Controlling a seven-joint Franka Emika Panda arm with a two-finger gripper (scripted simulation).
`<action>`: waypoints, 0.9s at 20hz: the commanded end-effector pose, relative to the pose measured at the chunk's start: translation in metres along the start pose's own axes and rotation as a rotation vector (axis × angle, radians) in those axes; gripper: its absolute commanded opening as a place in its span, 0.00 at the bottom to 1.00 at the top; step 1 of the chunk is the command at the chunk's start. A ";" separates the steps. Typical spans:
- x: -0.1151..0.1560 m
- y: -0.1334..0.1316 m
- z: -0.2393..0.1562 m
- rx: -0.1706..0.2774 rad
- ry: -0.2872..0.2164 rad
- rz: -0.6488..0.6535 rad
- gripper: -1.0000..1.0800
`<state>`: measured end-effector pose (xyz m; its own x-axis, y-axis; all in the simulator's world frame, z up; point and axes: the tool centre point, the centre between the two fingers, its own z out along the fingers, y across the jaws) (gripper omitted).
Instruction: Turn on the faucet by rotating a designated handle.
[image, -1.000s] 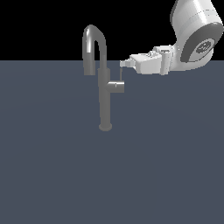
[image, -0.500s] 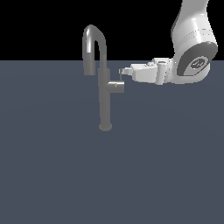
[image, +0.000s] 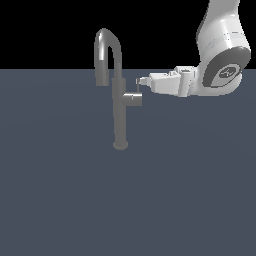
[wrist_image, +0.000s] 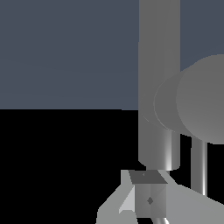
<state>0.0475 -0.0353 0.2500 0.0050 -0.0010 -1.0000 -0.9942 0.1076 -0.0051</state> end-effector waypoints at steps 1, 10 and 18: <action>-0.003 0.006 0.000 0.000 0.000 0.000 0.00; -0.006 0.024 0.000 0.002 0.001 0.000 0.00; -0.008 0.049 0.000 0.001 0.000 0.000 0.00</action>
<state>0.0083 -0.0308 0.2589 0.0146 -0.0059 -0.9999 -0.9932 0.1153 -0.0152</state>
